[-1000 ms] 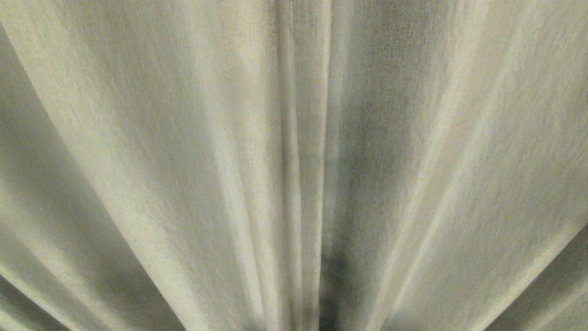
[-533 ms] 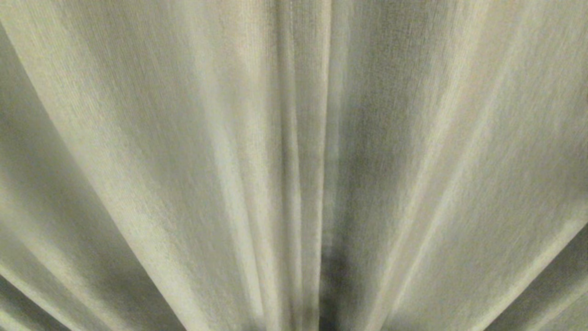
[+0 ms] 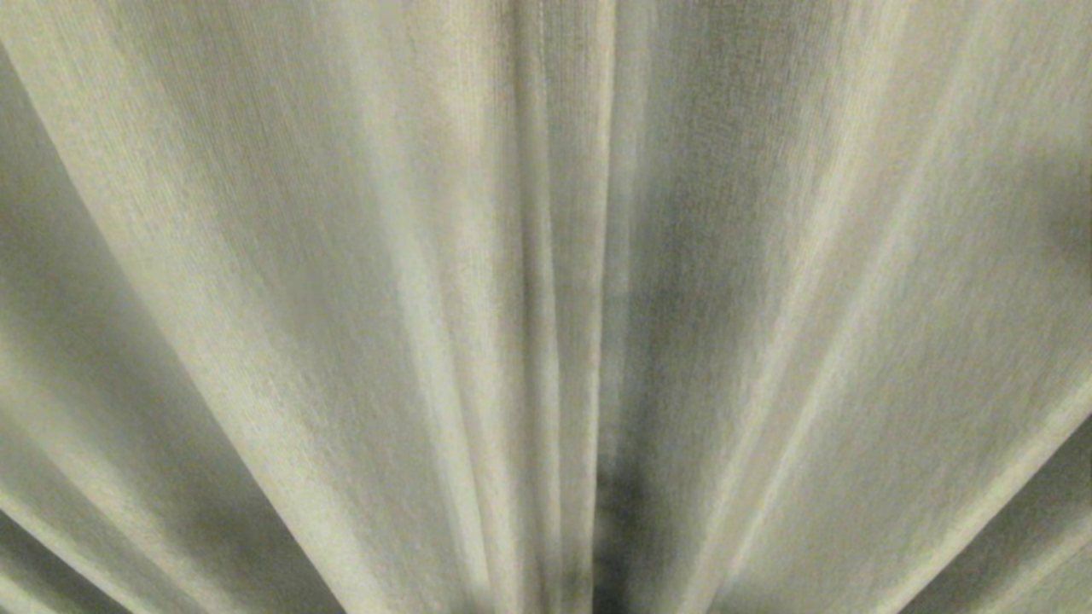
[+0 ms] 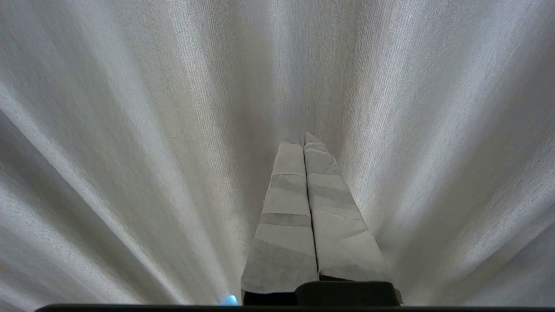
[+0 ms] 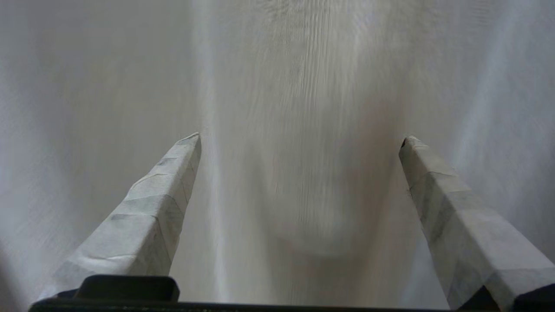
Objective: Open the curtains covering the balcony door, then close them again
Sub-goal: Pull the outer curtains open on both sides
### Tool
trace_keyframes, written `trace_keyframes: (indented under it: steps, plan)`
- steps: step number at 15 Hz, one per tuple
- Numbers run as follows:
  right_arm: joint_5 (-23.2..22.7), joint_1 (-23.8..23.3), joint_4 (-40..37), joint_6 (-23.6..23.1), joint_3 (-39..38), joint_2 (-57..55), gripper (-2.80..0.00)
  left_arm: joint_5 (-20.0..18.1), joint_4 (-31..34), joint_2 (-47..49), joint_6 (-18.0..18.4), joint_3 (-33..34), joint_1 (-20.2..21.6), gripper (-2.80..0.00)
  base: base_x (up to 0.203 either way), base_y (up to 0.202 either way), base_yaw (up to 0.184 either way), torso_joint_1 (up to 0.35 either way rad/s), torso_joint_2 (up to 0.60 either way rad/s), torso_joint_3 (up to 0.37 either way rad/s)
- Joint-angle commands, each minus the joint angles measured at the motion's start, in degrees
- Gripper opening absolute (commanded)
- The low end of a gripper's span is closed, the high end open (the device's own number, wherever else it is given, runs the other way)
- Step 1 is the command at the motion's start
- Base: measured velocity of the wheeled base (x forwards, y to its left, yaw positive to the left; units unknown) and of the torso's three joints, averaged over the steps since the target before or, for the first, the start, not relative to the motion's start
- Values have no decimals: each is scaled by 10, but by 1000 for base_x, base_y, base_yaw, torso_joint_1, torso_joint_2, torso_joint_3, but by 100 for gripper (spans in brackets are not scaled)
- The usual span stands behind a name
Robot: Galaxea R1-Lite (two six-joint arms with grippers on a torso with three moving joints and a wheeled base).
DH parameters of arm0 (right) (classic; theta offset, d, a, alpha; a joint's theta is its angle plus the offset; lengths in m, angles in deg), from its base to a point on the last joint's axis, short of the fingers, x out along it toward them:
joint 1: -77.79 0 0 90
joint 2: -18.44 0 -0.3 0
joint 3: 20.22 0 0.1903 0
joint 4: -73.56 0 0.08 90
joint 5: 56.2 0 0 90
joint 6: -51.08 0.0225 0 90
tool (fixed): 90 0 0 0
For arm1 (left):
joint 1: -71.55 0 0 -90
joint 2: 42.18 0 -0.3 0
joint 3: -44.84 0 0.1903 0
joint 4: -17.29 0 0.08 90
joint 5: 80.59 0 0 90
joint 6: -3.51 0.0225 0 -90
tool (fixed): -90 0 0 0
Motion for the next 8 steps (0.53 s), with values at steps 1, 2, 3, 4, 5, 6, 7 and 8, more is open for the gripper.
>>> trace_keyframes:
  steps: [1,2,3,4,5,6,7,8]
  plan:
    - [-1,-3,32,1,16,-55,0,0,0,0,0,0,0,-280,0,0,0,0,0,0]
    - [0,-4,41,1,19,-66,0,0,0,0,0,0,0,-280,0,0,0,0,0,0]
    - [0,-6,46,1,26,-73,0,0,0,0,0,0,0,-280,0,0,0,0,0,0]
    - [0,-7,47,1,31,-79,0,0,0,0,0,0,0,-280,0,0,0,0,0,0]
    - [0,-7,47,1,32,-84,0,0,0,0,0,0,0,-280,0,0,0,0,0,0]
    - [0,-7,51,1,33,-89,0,0,0,0,0,0,0,-280,0,0,0,0,0,0]
    - [0,-8,62,1,35,-94,0,0,0,0,0,0,0,-280,0,0,0,0,0,0]
    - [0,-8,66,1,40,-99,0,0,0,0,0,0,0,-280,0,0,0,0,0,0]
